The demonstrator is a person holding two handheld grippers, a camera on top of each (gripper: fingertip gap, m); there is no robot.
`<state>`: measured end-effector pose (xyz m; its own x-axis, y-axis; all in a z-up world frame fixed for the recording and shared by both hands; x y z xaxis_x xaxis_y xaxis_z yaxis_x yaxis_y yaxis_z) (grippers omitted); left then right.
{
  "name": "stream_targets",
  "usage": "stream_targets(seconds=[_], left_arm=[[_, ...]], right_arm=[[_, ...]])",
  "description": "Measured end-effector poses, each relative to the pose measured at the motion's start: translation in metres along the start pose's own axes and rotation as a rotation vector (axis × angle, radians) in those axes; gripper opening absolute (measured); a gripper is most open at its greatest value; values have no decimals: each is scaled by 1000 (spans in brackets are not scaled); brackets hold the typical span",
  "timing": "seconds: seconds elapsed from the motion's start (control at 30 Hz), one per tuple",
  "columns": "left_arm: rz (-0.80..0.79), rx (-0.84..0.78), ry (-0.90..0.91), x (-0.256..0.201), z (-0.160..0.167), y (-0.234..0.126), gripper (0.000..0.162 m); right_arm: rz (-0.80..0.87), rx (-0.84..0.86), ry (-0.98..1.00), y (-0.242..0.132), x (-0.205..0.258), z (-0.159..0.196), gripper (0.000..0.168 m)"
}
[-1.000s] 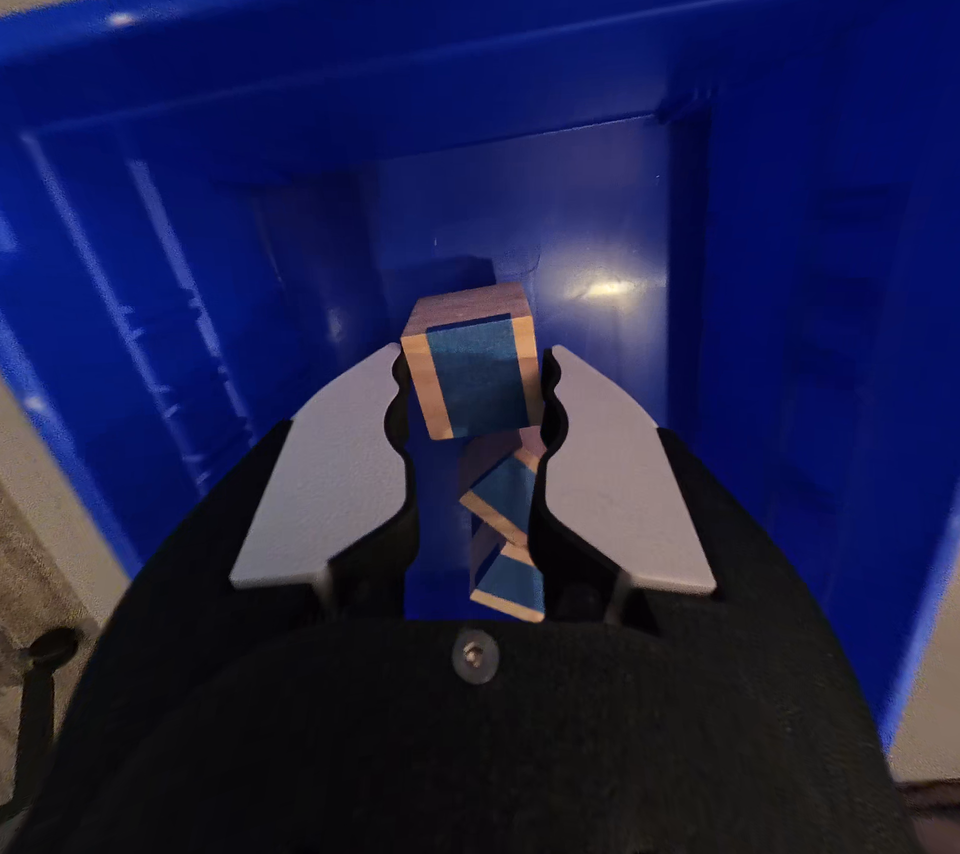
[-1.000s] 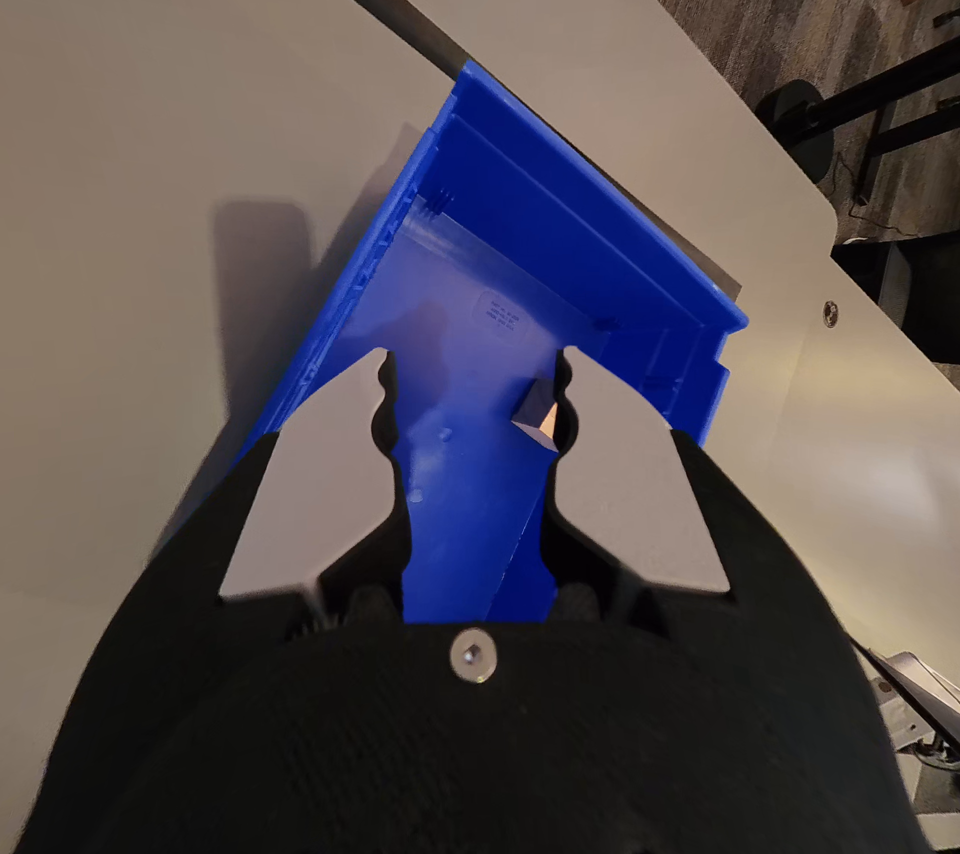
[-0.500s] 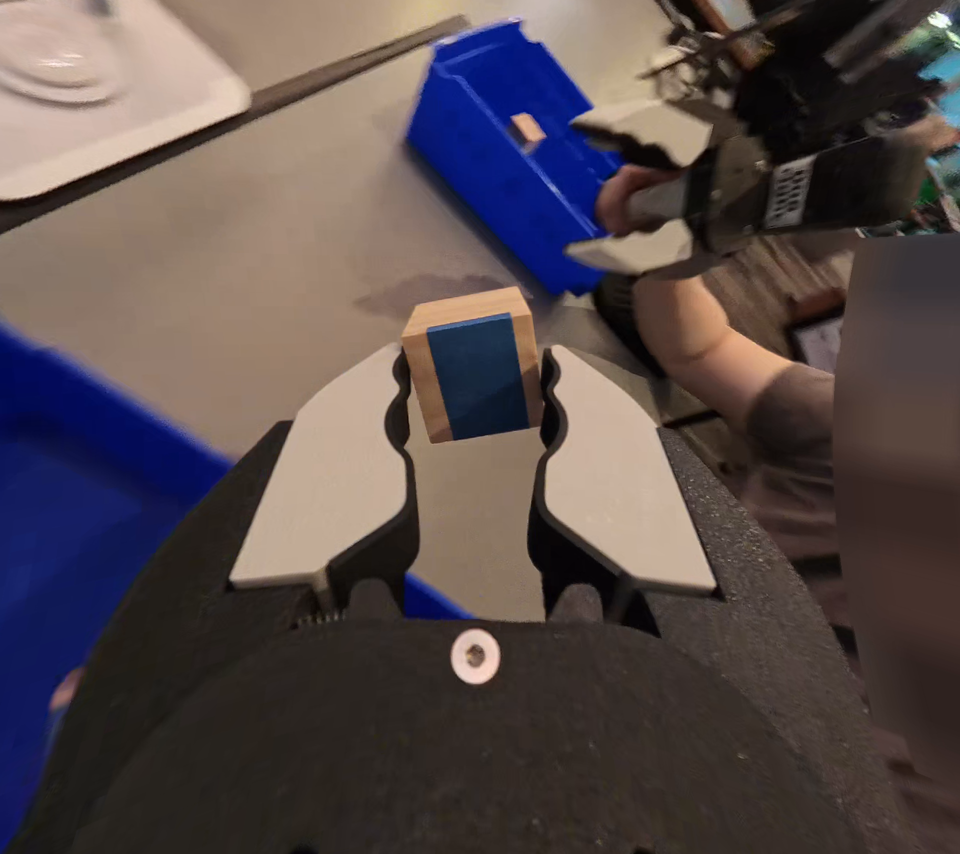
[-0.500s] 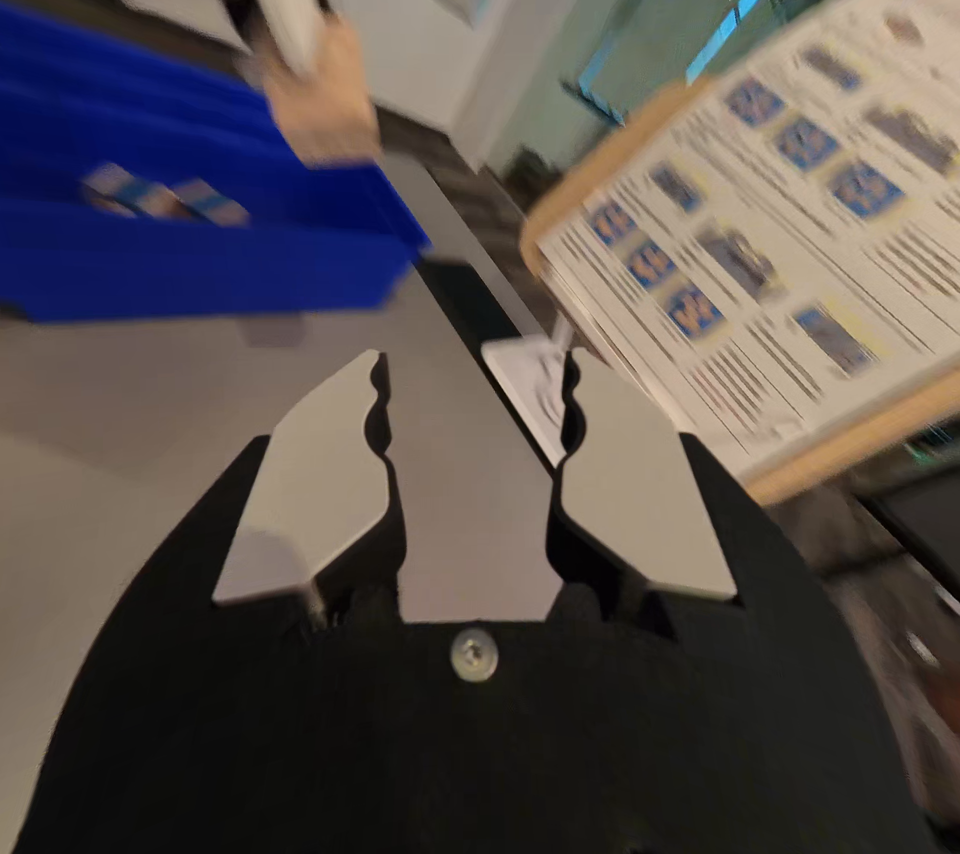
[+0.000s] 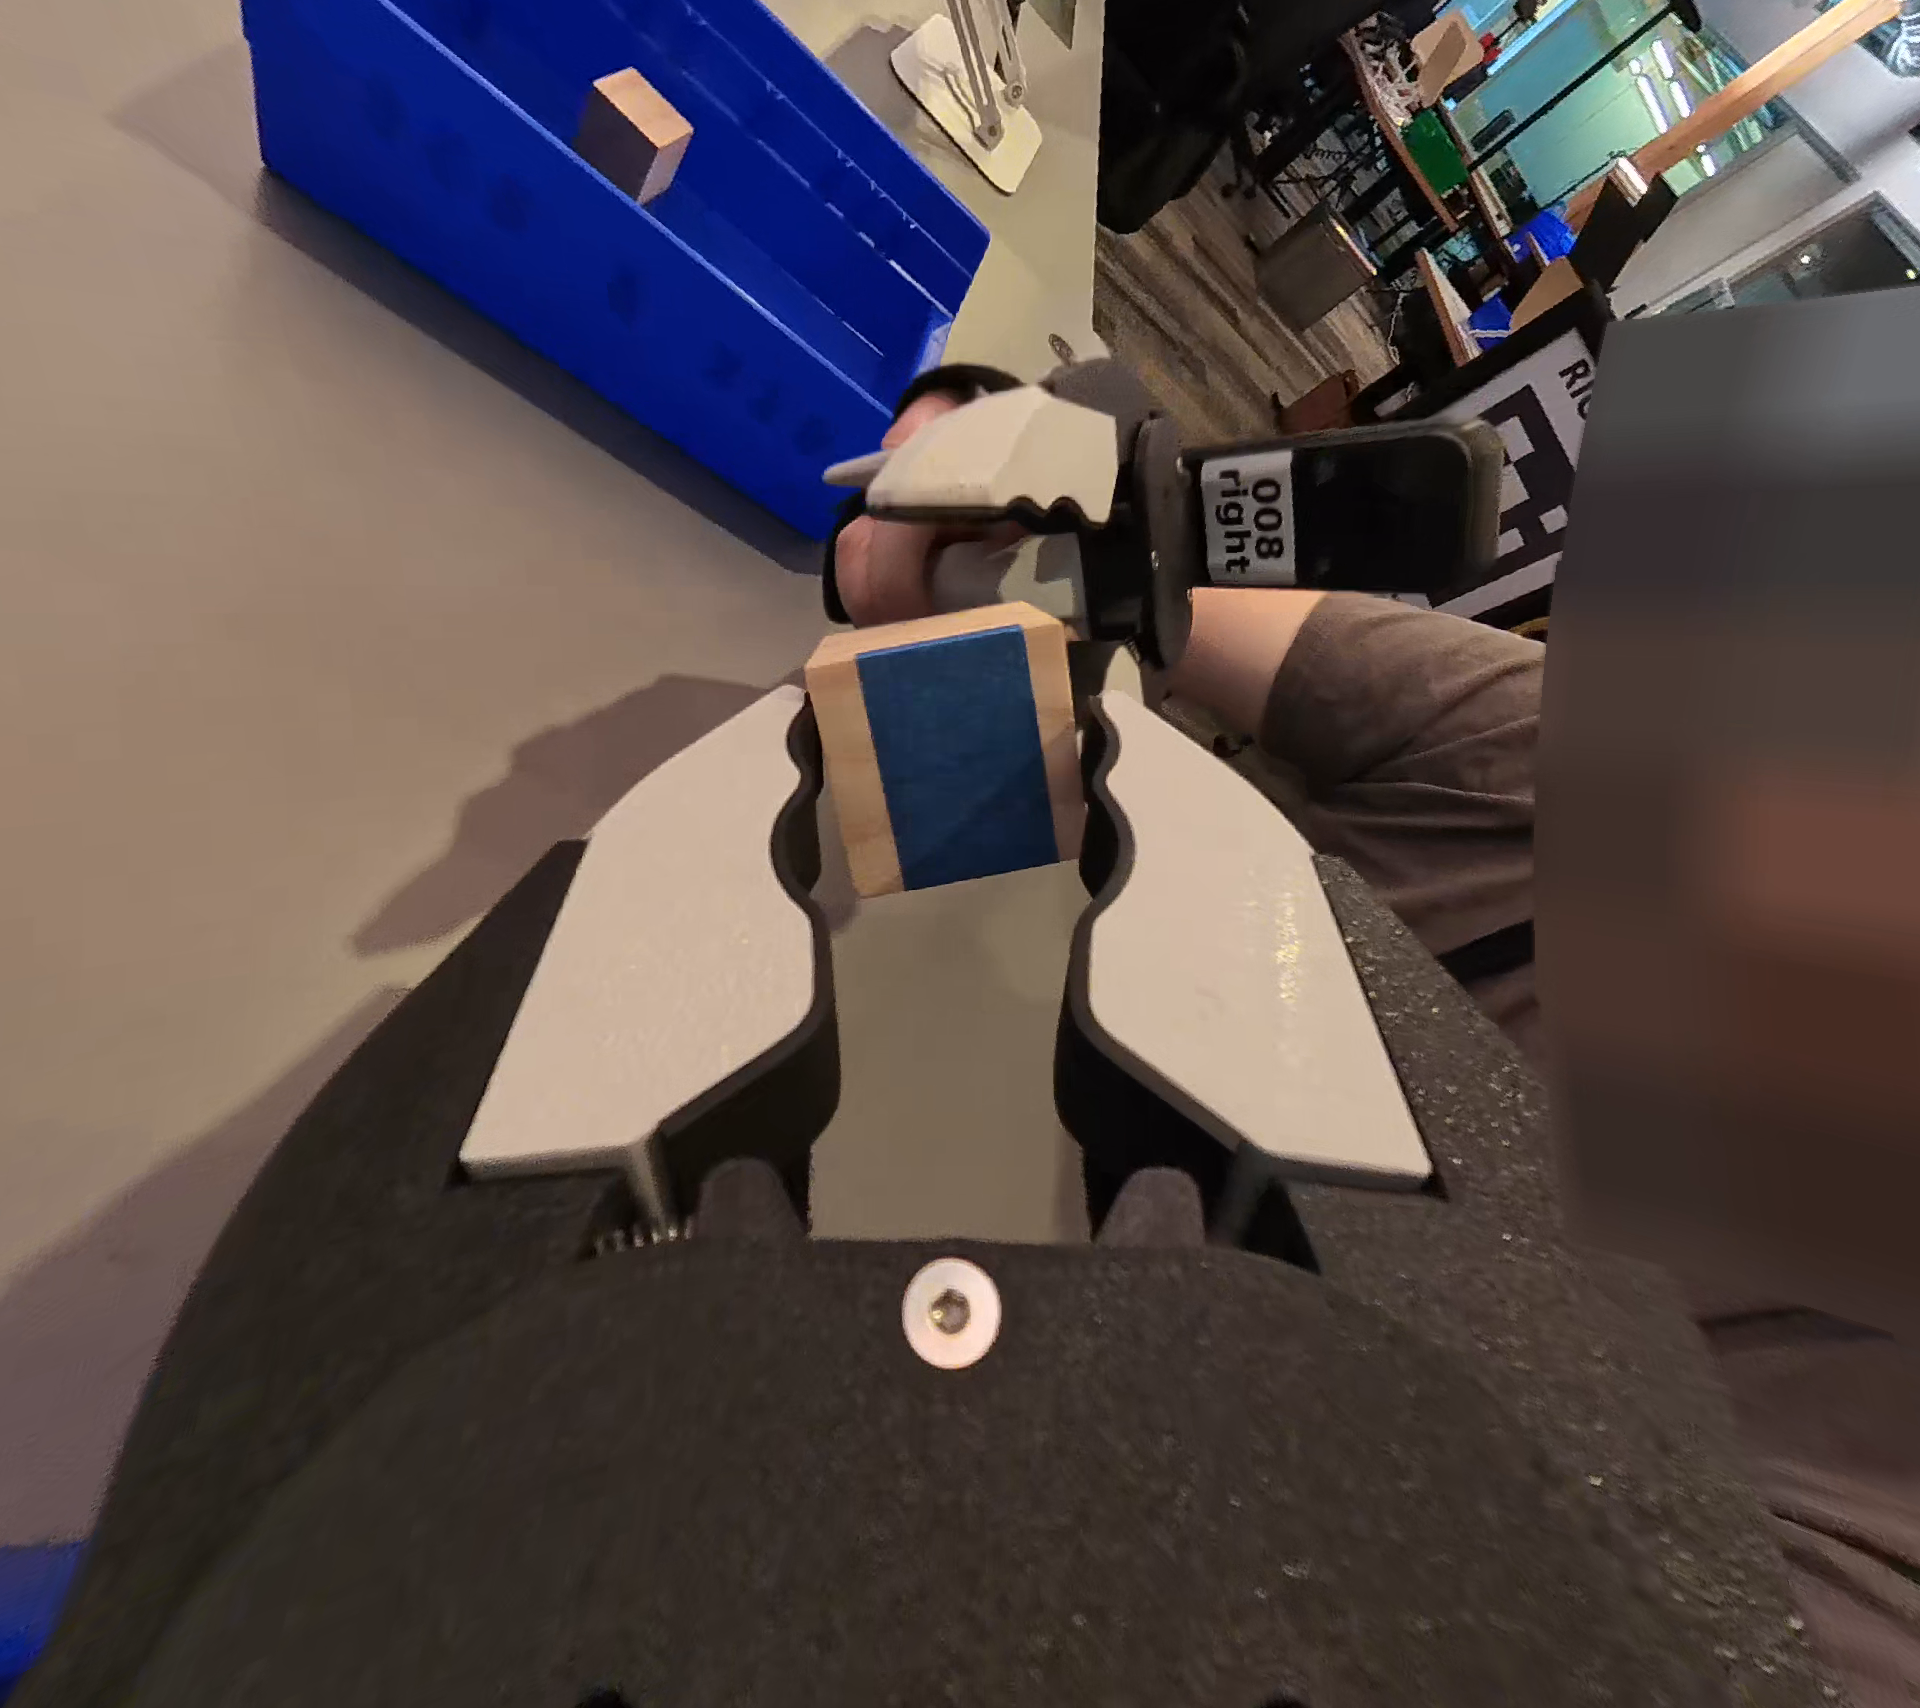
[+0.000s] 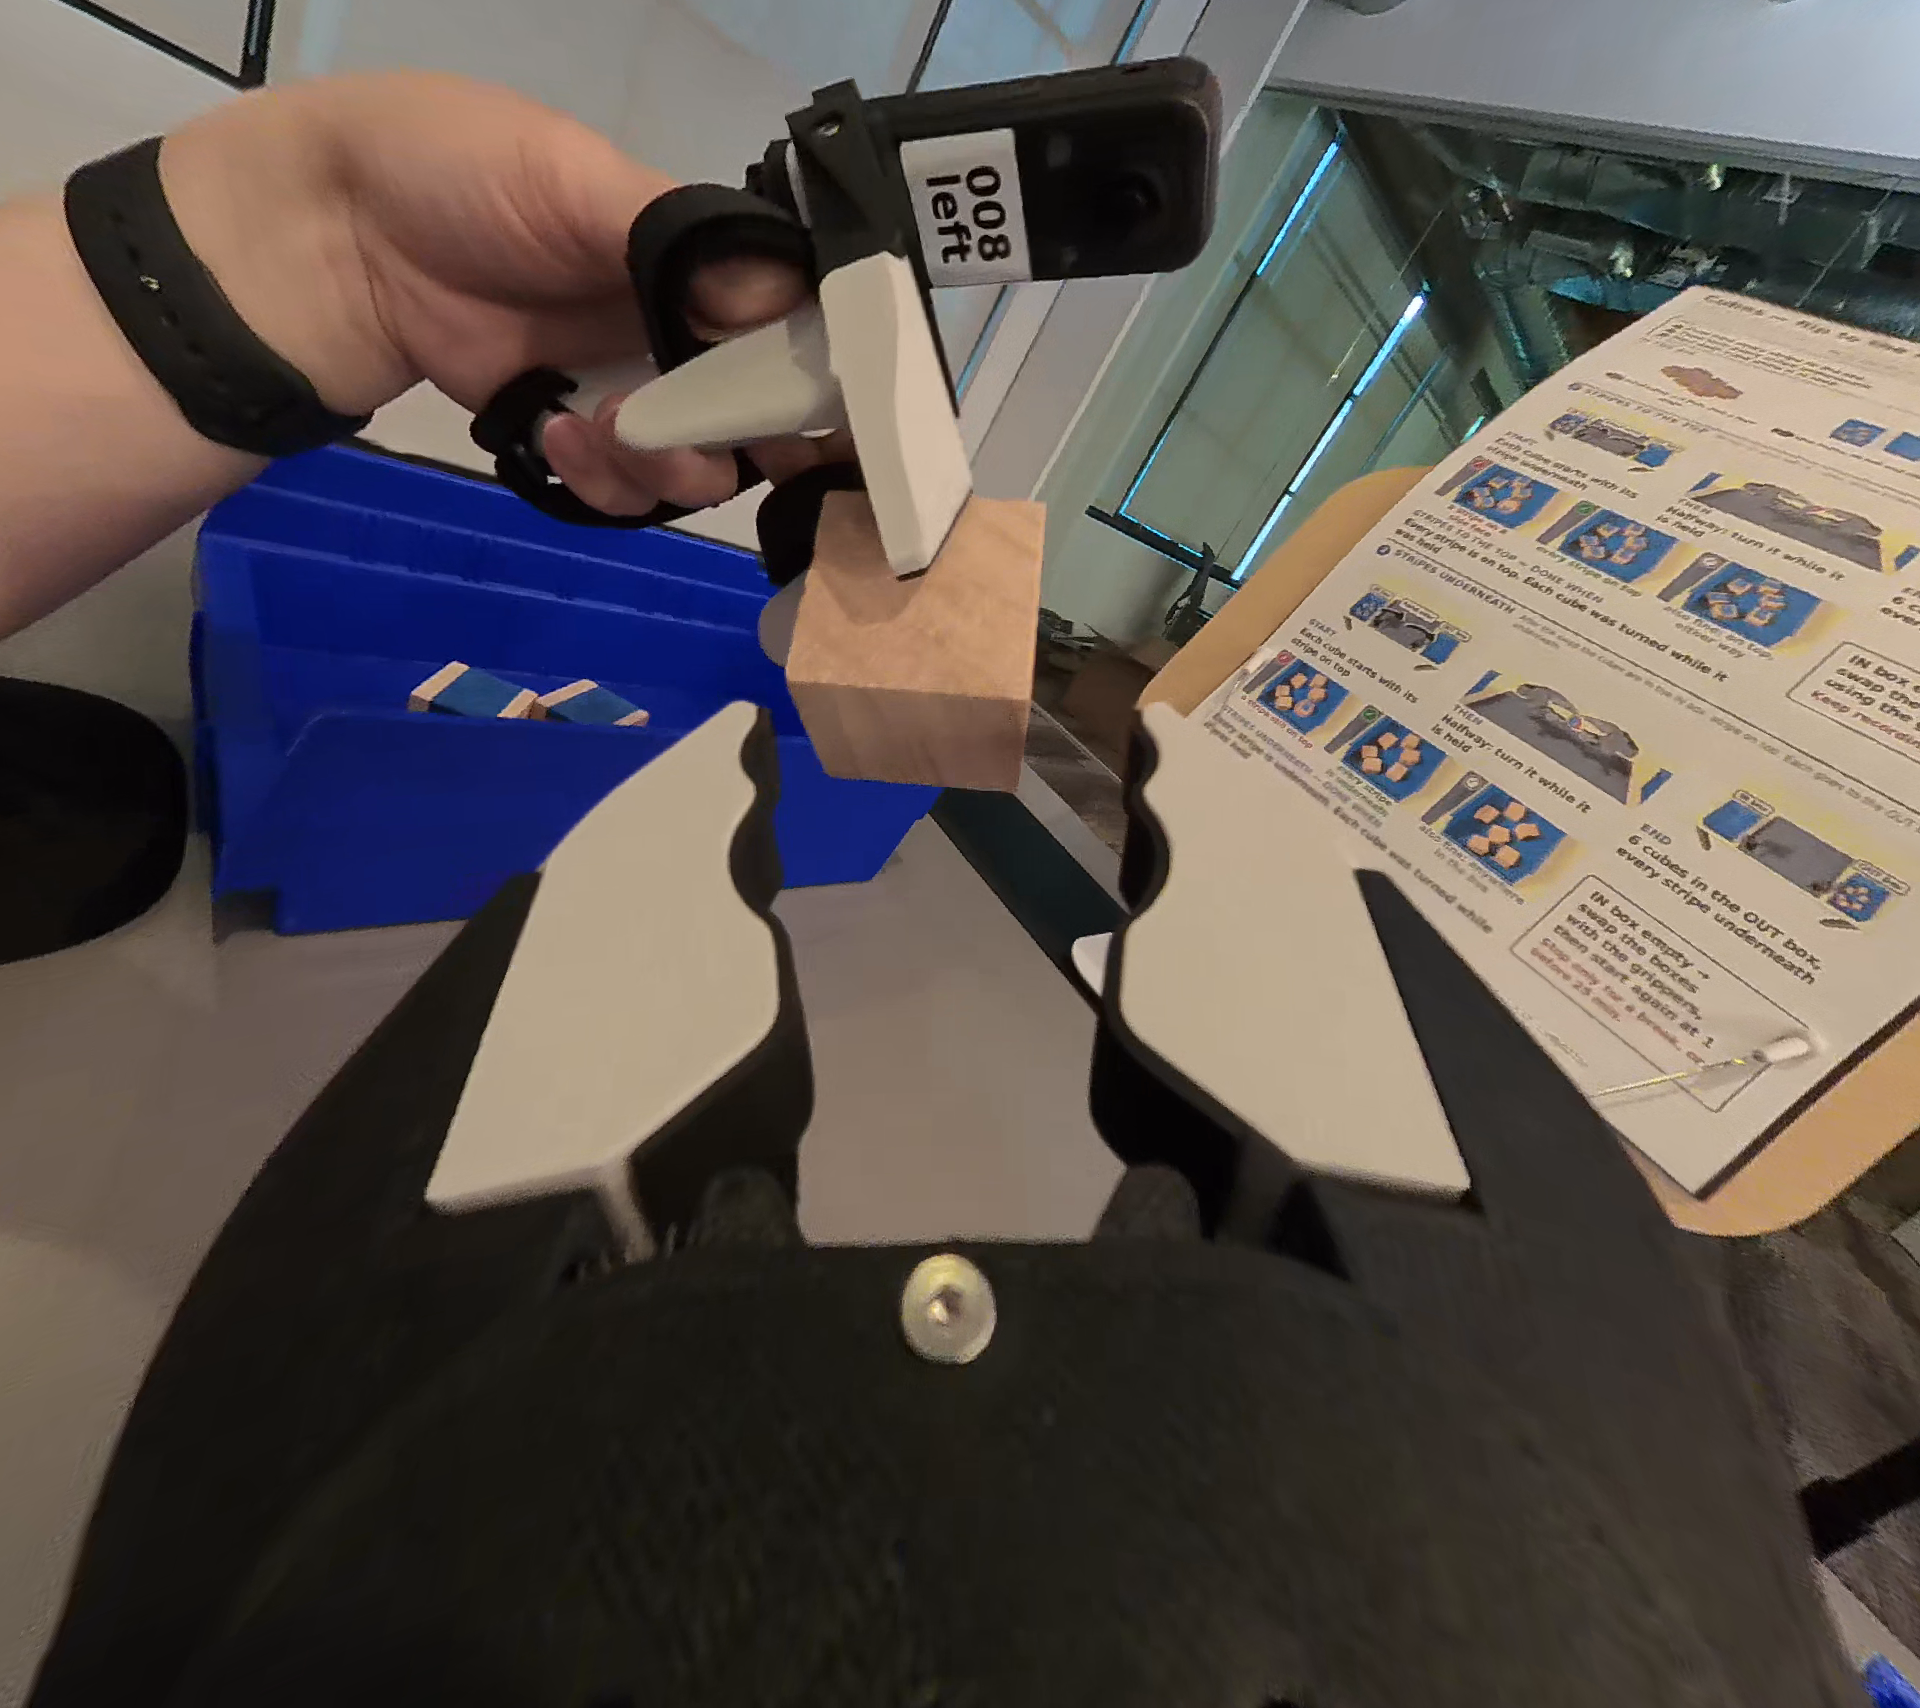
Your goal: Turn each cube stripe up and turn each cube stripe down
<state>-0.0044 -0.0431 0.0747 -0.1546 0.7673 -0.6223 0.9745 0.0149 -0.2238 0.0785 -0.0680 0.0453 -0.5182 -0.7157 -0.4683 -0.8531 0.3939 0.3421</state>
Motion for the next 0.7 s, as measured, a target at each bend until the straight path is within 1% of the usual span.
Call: stream_targets(seconds=[0.2, 0.3, 0.4, 0.57, 0.63, 0.7], left_arm=[[25, -3, -2, -3, 0, 8, 48], [27, -7, -7, -3, 0, 9, 48], [31, -2, -11, -3, 1, 9, 48], [42, -19, 18, -4, -4, 9, 50], [38, -70, 65, -6, -12, 4, 48], [31, -150, 135, -12, -22, -8, 41]], right_arm=[[12, -24, -13, -2, 3, -2, 48], [26, -39, -16, -3, 2, -5, 44], [12, -46, -14, -4, 2, -5, 43], [-61, -6, 19, -3, -7, -9, 43], [-105, 29, 25, -4, -16, -14, 43], [-139, 78, 19, -9, -34, -23, 43]])
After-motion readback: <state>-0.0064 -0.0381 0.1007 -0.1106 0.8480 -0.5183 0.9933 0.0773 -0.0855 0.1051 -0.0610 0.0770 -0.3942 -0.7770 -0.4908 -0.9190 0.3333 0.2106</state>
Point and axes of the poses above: each gripper's, where its closed fingertips meet, y out along the fingers, z out of its underside, x = y × z across the jaws, the point moved 5 cm from there along -y, back along the fingers, and after that the axes turned 13 degrees about -x, right-handed, at the moved point
